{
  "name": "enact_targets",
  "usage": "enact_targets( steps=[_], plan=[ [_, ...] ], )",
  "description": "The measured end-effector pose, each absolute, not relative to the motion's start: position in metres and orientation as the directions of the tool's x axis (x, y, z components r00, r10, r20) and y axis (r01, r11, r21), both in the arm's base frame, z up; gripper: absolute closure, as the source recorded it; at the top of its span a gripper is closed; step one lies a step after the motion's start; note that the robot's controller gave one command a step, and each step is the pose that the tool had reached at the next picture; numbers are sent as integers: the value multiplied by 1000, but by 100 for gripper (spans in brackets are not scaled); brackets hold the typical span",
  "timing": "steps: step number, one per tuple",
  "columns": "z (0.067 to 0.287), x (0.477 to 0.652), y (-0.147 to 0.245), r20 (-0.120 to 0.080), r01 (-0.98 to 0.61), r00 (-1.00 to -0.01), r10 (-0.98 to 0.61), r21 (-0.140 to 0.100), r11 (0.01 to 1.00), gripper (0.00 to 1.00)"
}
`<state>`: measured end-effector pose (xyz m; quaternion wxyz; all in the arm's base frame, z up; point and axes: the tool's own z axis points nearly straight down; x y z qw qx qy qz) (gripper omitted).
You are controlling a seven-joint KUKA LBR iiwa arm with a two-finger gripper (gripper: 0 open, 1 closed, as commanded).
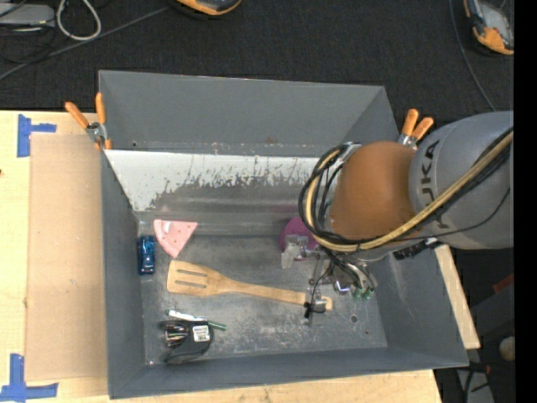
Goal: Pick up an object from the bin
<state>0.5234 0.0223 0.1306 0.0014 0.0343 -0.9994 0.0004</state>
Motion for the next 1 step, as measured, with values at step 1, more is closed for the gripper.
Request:
enact_targets(
  steps=[1],
  plan=[
    [76,527,34,-8,36,-999,36,1,999,0]
  ],
)
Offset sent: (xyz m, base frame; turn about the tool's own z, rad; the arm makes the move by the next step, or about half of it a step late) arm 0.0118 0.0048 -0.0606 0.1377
